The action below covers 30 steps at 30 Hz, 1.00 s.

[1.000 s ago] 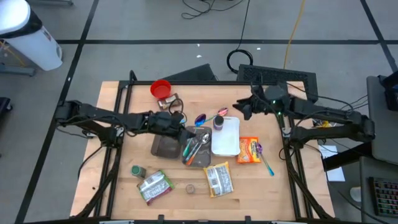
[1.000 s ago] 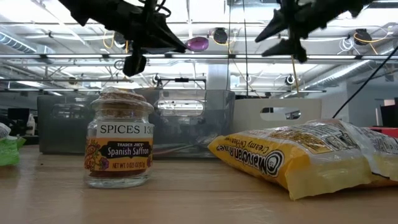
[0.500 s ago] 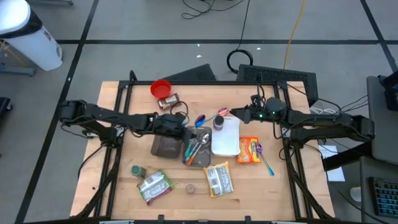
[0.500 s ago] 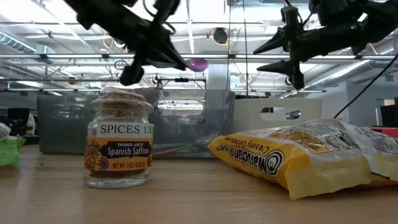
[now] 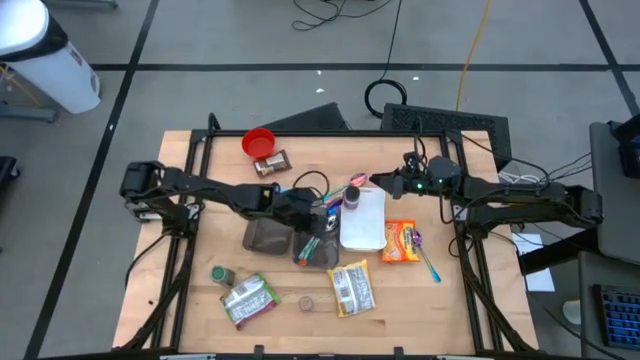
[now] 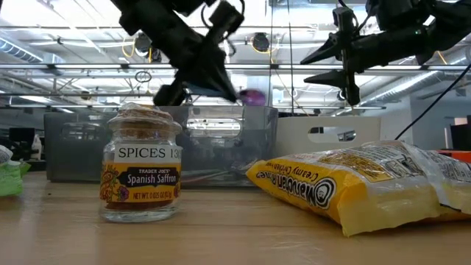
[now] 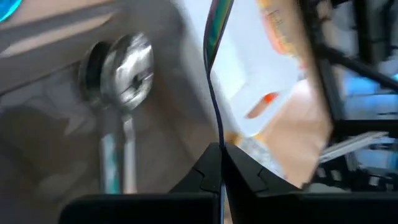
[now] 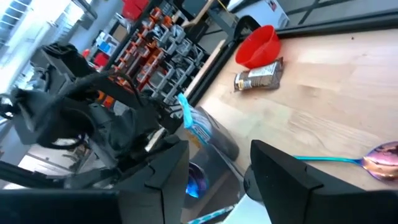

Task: Pick & Place Food Item
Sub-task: Put the blue spoon into the right gray bin

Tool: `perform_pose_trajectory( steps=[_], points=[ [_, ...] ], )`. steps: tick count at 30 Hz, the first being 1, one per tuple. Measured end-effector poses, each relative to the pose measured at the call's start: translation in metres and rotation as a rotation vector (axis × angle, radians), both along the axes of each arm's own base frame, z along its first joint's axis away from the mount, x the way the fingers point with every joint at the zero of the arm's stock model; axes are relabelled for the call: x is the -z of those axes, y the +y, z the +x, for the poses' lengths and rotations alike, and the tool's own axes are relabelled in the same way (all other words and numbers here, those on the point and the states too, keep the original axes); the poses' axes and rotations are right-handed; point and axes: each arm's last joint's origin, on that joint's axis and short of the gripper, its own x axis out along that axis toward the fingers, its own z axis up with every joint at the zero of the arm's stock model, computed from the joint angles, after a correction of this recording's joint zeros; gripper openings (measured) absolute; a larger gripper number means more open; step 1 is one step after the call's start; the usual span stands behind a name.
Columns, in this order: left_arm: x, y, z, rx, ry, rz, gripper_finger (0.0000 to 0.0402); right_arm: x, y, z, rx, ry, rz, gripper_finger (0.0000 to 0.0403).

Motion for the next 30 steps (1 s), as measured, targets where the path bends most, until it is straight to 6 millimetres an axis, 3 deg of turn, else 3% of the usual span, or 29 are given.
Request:
perform_pose_trajectory(
  steps=[6,12,24,30],
  points=[
    [0.009,-0.001,0.011,0.024,0.078,-0.025,0.0004,0.001,0.000,0.000,-0.003,0.006,0.004,0.0164],
    [0.012,-0.002,0.006,0.019,0.190,-0.030,0.0004,0.001,0.000,0.000,-0.003,0.008,0.003,0.0164],
    [0.040,-0.004,0.015,0.040,0.264,-0.080,0.0004,0.001,0.000,0.000,-0.004,0.012,-0.012,0.0164],
    [0.041,-0.003,0.015,0.046,0.265,-0.064,0.0004,0.001,0.000,0.000,-0.004,0.018,-0.012,0.0164]
  ],
)
